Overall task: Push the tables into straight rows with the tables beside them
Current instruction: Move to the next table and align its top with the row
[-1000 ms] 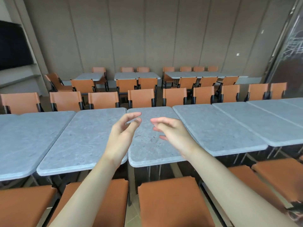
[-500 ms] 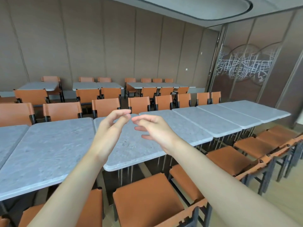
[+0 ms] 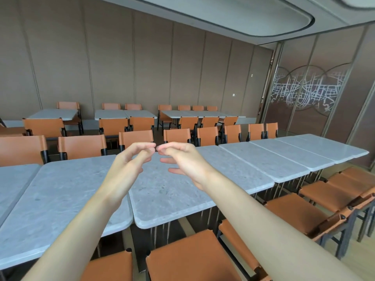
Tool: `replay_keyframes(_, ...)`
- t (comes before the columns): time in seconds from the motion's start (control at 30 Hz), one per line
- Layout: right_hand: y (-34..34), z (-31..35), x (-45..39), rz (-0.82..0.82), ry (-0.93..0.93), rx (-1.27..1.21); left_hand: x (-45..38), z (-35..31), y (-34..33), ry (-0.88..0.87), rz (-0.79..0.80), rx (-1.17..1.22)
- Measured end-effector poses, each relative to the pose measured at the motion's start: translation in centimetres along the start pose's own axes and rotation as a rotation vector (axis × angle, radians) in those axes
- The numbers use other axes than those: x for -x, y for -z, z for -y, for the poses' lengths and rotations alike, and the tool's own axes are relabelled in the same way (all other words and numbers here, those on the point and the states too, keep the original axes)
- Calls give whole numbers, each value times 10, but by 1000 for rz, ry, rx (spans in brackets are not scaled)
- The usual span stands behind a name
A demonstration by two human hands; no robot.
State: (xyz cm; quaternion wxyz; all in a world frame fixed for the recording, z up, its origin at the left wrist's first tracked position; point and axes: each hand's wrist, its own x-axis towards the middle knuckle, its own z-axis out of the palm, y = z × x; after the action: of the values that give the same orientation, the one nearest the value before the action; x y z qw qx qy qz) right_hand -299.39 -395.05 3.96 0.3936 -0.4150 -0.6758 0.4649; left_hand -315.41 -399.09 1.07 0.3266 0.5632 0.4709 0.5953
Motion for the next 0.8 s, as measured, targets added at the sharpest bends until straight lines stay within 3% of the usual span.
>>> replay_keyframes(0.5,-20,-9,-125,-43,-38,-32,-112,37,37,13,85,-22)
replay_keyframes(0.8,-52,-36,-176,-41,-99,-55,-141,79,69,77,31,19)
